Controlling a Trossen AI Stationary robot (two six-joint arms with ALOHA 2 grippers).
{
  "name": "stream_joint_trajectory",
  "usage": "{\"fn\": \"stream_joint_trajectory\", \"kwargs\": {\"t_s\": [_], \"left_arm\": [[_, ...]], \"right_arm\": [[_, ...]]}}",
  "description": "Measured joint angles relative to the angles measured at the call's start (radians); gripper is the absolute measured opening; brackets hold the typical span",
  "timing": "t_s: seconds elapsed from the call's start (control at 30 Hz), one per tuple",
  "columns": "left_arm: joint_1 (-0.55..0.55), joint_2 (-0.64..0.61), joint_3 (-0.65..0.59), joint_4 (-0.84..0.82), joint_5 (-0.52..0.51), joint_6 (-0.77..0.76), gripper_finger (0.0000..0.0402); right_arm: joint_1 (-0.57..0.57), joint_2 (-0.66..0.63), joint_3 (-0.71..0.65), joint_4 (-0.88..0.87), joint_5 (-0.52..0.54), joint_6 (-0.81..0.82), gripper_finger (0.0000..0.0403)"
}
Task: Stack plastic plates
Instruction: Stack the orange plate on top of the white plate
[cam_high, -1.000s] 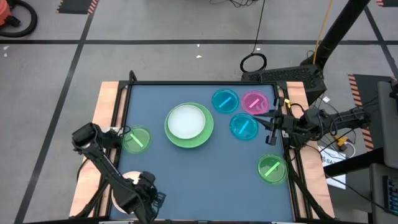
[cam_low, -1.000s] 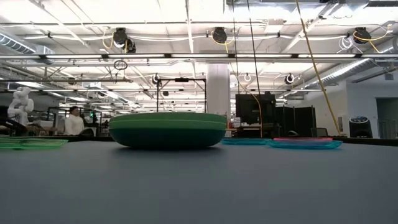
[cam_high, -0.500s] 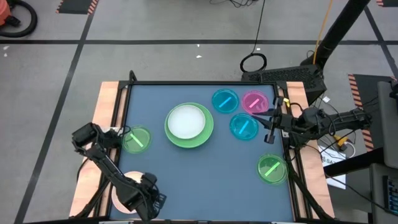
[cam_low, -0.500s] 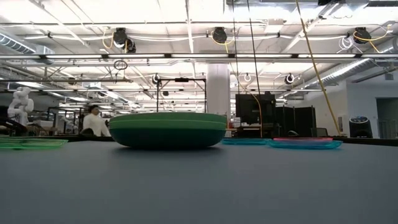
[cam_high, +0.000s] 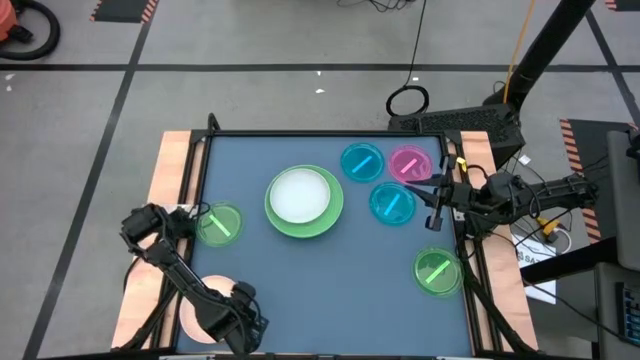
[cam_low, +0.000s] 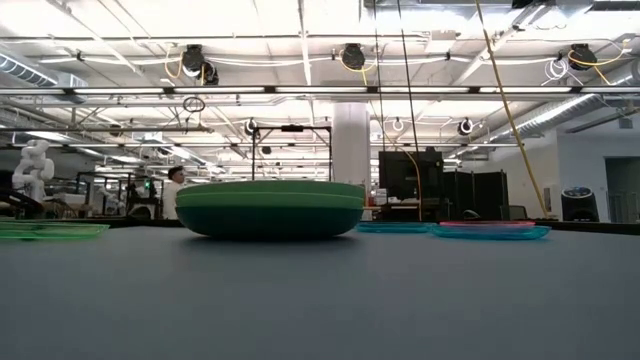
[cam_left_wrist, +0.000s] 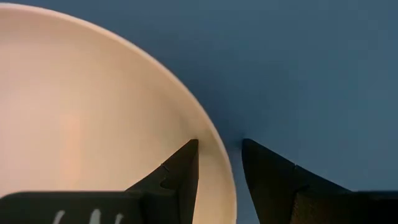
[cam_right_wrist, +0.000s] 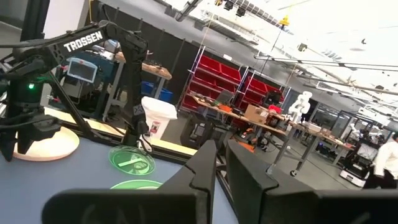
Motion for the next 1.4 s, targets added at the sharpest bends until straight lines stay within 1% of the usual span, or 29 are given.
{"fn": "stream_joint_trajectory", "kwargs": {"t_s": [0.1, 0.17, 0.3, 0.4, 0.5, 0.57, 0.67, 0.73, 0.87, 0.97, 1.07, 1.27, 1.4], "left_arm": [[0.008, 0.009, 0.002, 0.007, 0.020, 0.027, 0.0126], [0.014, 0.010, 0.002, 0.004, 0.041, 0.054, 0.0115], [0.016, 0.009, 0.002, 0.000, 0.051, 0.066, 0.0076], [0.016, 0.007, 0.005, 0.001, 0.059, 0.078, 0.0038], [0.021, 0.005, 0.030, -0.004, 0.086, 0.145, 0.0012], [0.029, 0.004, 0.069, 0.000, 0.088, 0.216, 0.0011], [0.039, 0.004, 0.139, -0.001, 0.087, 0.389, 0.0014], [0.049, 0.003, 0.189, -0.005, 0.066, 0.503, 0.0014], [0.077, 0.003, 0.277, -0.148, -0.042, 0.640, 0.0014], [0.117, 0.003, 0.321, -0.251, -0.076, 0.735, 0.0014], [0.164, 0.003, 0.346, -0.313, -0.092, 0.875, 0.0014], [0.270, 0.003, 0.357, -0.320, -0.104, 1.153, 0.0014], [0.301, 0.003, 0.358, -0.357, -0.109, 1.300, 0.0014]], "right_arm": [[0.000, 0.000, 0.000, 0.000, 0.000, 0.000, 0.0031], [0.000, 0.000, 0.000, 0.000, 0.000, 0.000, 0.0031], [0.000, 0.000, 0.000, -0.002, 0.000, -0.001, 0.0031], [0.000, 0.000, 0.000, -0.003, 0.000, -0.002, 0.0031], [0.000, 0.000, 0.000, -0.003, 0.000, -0.001, 0.0031], [0.000, 0.000, 0.000, -0.004, 0.000, -0.001, 0.0031], [0.000, 0.000, 0.000, -0.004, 0.000, -0.001, 0.0031], [0.000, 0.000, 0.000, -0.004, 0.000, 0.000, 0.0031], [0.000, 0.000, 0.000, -0.010, 0.000, 0.001, 0.0031], [0.000, 0.000, 0.000, -0.011, 0.000, 0.019, 0.0031], [0.000, 0.000, 0.000, -0.020, 0.000, 0.044, 0.0031], [0.000, 0.000, 0.000, -0.055, -0.001, 0.096, 0.0031], [0.000, 0.001, 0.000, -0.088, -0.001, 0.141, 0.0031]]}}
